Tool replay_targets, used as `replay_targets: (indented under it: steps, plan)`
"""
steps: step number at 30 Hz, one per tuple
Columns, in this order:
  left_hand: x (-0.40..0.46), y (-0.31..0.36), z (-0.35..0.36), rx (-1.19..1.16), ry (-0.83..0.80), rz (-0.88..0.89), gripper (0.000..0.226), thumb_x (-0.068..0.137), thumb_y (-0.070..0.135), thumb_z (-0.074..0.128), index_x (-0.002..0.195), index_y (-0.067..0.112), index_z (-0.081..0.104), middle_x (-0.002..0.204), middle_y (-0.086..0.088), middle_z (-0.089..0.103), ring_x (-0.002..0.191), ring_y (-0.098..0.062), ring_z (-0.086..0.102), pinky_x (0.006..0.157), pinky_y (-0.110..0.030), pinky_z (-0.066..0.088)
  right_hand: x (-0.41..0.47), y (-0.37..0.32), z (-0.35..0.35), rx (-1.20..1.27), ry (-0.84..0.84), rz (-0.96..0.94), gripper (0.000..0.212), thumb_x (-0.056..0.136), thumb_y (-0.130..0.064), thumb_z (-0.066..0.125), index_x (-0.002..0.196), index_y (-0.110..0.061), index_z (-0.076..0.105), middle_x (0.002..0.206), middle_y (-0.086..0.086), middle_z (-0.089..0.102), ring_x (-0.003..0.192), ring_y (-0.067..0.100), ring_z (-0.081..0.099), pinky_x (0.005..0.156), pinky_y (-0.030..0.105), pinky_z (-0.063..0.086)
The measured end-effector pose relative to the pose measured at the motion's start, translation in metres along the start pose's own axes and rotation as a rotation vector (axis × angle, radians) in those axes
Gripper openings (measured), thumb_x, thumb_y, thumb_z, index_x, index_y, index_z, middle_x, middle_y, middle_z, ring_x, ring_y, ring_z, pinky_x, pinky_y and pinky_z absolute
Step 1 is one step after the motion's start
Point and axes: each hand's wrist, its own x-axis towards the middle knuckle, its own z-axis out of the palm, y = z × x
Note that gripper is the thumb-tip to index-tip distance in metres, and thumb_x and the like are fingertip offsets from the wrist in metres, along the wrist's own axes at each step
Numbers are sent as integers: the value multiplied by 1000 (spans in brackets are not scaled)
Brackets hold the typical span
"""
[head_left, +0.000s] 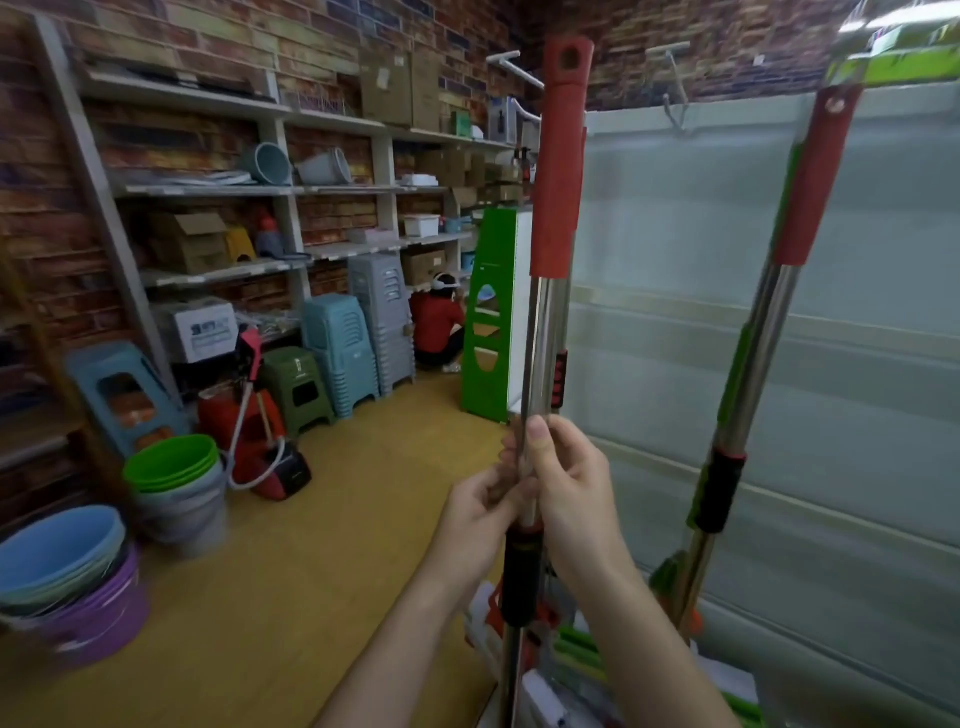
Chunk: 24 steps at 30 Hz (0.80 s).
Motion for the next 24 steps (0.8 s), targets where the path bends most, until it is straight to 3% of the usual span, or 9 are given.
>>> replay_targets:
  steps: [6,12,16,19,24]
  plan:
    - [49,-13,-13,-62,-35,-28,31,85,33,64,108,16,75,105,-5,81,100,-17,76,83,-28,60,43,28,12,7,33,13,28,102,-29,54,97,-6,70,80,0,71,73,2,68,69,19,55]
    - [84,-16,-28,-49,-22,-19,34,89,31,63,112,9,74,108,-11,79,105,-23,74,88,-33,59,75,37,30,5,54,7,27,103,-27,54,101,-4,69,82,2,70,73,2,67,68,19,55]
    - [101,-17,-39,-59,-37,-6,39,84,37,64,112,12,73,101,-3,80,97,-13,74,82,-28,58,90,40,40,-39,59,-4,27,104,-24,53,102,-2,68,84,5,69,75,4,67,68,20,56]
    - [115,-20,-45,-62,-50,0,40,83,38,64,113,14,74,102,0,81,99,-14,75,85,-33,58,102,46,49,-53,83,-12,28,105,-24,52,103,-1,67,85,8,69,77,8,67,69,22,56]
    - [143,-29,-62,-70,-89,-28,22,94,23,63,111,14,74,105,-5,81,101,-20,75,90,-41,57,120,57,64,-97,144,-22,29,106,-23,50,102,0,68,83,5,69,73,2,66,67,19,55]
